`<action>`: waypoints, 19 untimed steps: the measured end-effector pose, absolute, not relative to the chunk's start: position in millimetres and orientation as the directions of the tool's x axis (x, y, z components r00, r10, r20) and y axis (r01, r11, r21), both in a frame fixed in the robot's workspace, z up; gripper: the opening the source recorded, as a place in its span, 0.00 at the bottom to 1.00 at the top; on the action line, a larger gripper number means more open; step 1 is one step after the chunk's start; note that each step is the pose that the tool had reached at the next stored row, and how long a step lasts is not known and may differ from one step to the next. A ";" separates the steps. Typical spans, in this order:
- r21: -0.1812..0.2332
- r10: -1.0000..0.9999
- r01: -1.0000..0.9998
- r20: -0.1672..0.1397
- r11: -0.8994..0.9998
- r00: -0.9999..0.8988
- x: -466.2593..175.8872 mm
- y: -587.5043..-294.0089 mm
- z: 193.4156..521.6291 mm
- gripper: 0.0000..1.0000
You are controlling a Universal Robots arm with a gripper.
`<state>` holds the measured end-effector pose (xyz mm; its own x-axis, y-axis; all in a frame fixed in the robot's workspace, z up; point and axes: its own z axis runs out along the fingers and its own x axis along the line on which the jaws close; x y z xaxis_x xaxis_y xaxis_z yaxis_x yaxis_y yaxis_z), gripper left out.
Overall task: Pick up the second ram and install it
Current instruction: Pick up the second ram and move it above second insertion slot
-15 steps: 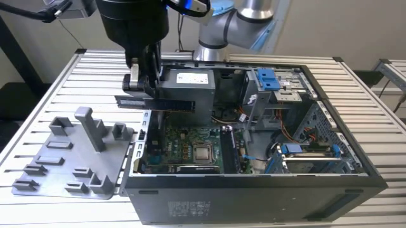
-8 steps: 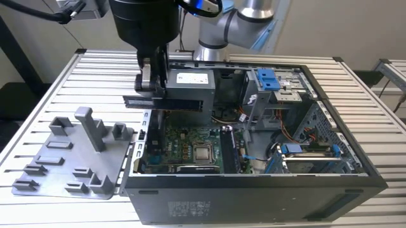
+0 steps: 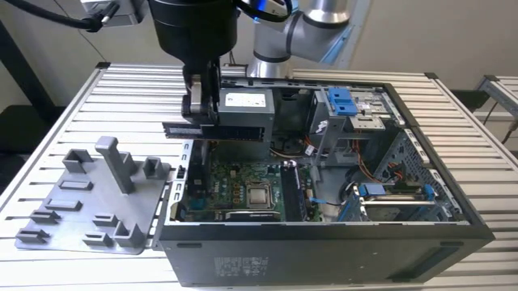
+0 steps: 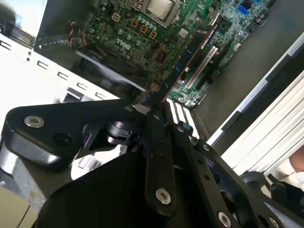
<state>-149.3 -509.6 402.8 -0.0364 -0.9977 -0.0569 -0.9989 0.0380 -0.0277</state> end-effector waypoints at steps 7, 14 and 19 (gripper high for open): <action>-0.028 -0.998 -0.999 -0.057 0.036 -0.034 -134.5 -509.6 402.8 0.14; -0.028 -0.998 -0.999 -0.057 0.034 -0.033 -118.4 -509.6 402.8 0.14; -0.028 -0.998 -0.999 -0.057 0.034 -0.032 -107.7 -509.6 402.8 0.14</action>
<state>-107.7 -509.6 402.8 -0.0320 -0.9979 -0.0568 -0.9991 0.0336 -0.0276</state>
